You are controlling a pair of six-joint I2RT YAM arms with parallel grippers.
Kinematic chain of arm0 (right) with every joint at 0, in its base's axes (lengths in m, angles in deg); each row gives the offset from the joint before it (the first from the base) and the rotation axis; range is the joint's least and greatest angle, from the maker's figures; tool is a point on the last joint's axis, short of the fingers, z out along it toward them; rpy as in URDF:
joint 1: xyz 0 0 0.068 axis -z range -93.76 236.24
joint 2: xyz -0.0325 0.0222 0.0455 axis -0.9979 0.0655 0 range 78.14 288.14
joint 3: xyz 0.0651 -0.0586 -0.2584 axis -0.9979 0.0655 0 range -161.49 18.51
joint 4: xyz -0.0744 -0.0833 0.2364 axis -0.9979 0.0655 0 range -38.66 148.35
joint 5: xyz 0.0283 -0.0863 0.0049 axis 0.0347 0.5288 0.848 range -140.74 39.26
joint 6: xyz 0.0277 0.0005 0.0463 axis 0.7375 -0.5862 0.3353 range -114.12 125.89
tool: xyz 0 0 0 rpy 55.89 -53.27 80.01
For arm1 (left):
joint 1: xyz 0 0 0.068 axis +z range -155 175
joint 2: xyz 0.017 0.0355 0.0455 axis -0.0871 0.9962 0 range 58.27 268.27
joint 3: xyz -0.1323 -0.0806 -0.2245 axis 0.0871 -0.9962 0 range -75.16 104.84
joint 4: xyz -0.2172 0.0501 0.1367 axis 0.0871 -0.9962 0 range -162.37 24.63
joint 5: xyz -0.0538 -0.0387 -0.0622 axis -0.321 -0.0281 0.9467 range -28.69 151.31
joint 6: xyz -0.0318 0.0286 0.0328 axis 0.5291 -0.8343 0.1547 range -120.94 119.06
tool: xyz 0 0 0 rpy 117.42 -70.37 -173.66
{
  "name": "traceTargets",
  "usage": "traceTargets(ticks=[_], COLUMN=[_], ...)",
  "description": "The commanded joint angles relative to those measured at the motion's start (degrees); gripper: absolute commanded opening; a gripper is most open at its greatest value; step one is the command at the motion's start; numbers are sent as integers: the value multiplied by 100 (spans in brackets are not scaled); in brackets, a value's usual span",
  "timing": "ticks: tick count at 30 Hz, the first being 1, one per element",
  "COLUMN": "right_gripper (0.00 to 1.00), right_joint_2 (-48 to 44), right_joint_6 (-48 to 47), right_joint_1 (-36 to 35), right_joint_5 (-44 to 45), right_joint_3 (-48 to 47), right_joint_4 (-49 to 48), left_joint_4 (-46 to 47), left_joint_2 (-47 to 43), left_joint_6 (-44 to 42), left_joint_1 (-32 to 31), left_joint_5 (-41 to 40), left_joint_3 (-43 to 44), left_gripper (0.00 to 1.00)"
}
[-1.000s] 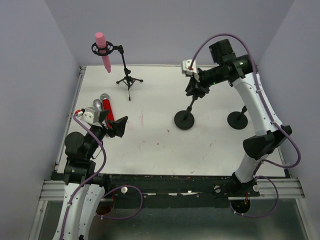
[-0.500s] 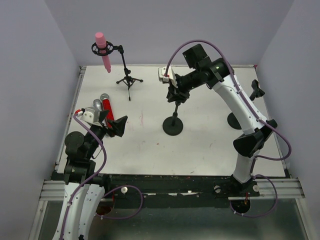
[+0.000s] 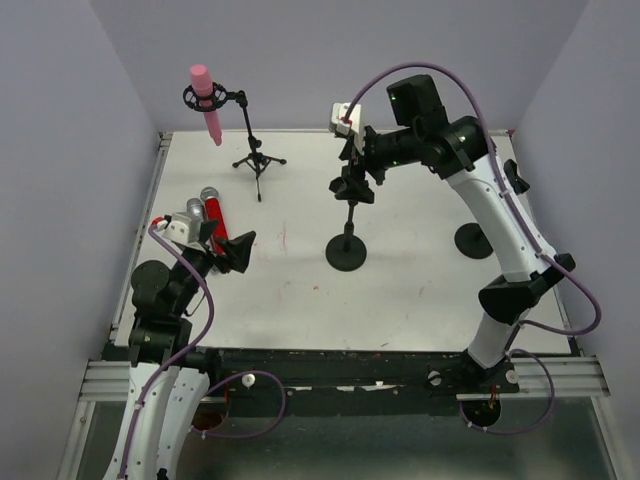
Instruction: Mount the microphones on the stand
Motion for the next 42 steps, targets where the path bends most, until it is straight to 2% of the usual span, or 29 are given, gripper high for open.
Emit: traceTargets(ticks=[1, 4, 6, 8, 12, 14, 21, 23, 25, 28, 31, 38, 42], right_gripper=[94, 94, 94, 94, 96, 96, 97, 98, 99, 100, 100, 100, 100], right_joint_2=[-593, -927, -1278, -1831, -3070, -3405, -3802, -3899, -3969, -4022, -3970, -3943, -3978], right_joint_6=[560, 771, 1078, 1507, 2256, 2336, 2529, 2661, 2775, 2960, 3136, 3189, 3154], right_joint_1=[26, 280, 718, 1175, 1845, 1977, 2092, 2136, 2136, 2145, 2145, 2145, 2145], right_joint_5=[44, -236, -614, -957, -1186, -1213, -1792, -1916, -1899, -1890, -1723, -1371, -1406], right_joint_3=[-253, -184, 157, 990, 3309, 4040, 6274, 6854, 7302, 7682, 7727, 7718, 7753], right_joint_4=[-241, -303, -574, -1257, -2883, -3167, -4572, -5064, -5434, -5856, -5945, -5981, -5998], left_joint_4=[-59, -86, -86, -77, -42, -85, -287, -419, -656, -1279, -1658, -2045, -2116], left_joint_2=[107, 221, 309, 406, 748, 985, 1934, 2215, 2540, 3286, 3920, 5580, 6171], left_joint_6=[13, 83, 154, 241, 470, 610, 1102, 1130, 1191, 1112, 1033, 585, 427], left_joint_1=[11, 28, 28, 63, 142, 213, 547, 564, 565, 573, 573, 573, 573], left_joint_5=[2, 20, 72, 160, 310, 380, 293, 144, -355, -1242, -1701, -2247, -2388], left_joint_3=[-12, 14, 32, 41, 67, 137, 286, 348, 479, 1023, 1507, 2509, 2809], left_gripper=[99, 99, 99, 99, 99, 99, 98, 93, 86, 81, 81, 81, 77])
